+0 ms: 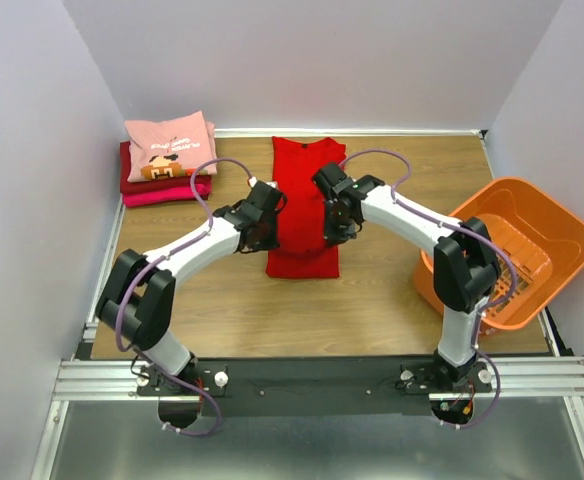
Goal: Fold and stack the t-shirts
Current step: Fold the tshirt
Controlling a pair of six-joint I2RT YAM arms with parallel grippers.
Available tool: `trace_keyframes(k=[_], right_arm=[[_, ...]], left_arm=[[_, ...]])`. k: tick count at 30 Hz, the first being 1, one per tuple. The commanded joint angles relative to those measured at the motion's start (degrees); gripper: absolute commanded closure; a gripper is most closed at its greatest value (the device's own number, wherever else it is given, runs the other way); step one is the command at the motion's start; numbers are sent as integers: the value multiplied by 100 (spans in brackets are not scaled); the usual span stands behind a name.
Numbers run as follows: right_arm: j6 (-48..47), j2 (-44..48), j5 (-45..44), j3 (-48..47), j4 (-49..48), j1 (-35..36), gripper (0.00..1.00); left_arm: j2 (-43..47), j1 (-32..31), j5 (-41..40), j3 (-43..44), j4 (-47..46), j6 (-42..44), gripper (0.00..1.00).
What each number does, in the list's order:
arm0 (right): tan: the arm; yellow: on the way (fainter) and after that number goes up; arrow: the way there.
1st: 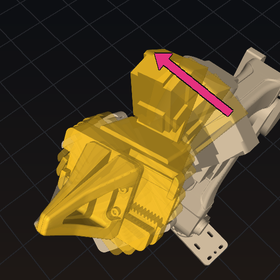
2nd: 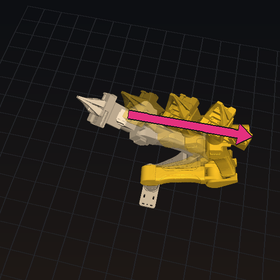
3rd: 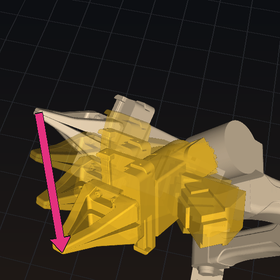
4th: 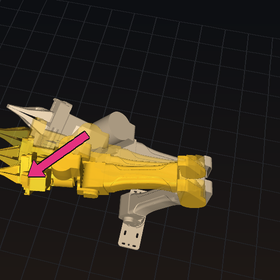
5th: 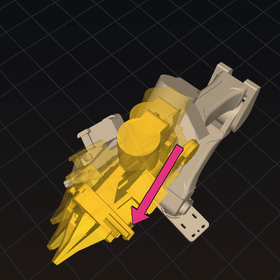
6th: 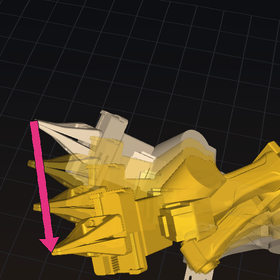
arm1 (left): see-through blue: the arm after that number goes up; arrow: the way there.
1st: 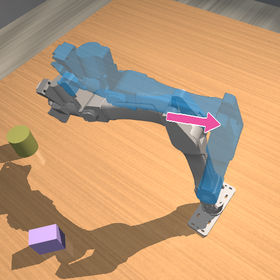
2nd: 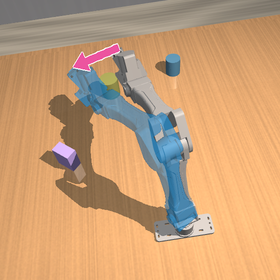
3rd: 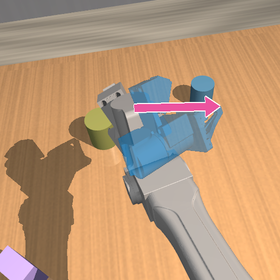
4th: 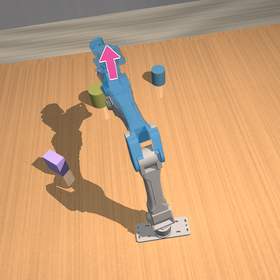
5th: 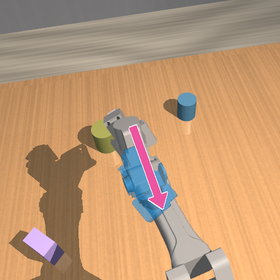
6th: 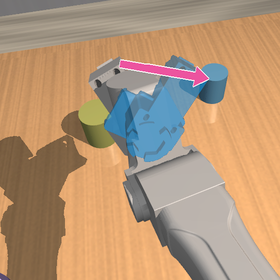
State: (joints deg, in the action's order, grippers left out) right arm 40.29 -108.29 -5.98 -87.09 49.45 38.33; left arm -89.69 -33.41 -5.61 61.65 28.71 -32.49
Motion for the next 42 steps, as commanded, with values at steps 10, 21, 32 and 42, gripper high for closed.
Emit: trace_keyframes(k=[10,21,32,42], right_arm=[[-663,-1141,-466,-1424,82,-703,99],[-900,-1879,-325,-2057,73,-976,99],[-1049,-2065,-167,-2848,91,-1152,35],[-1322,-1599,1122,-2814,73,-1135,30]], left_arm=[[-1076,563,-81,1279,-120,506,100],[-1823,827,86,2097,-14,841,100],[-2071,1003,96,2711,161,937,31],[-1078,1021,402,1659,-321,946,23]])
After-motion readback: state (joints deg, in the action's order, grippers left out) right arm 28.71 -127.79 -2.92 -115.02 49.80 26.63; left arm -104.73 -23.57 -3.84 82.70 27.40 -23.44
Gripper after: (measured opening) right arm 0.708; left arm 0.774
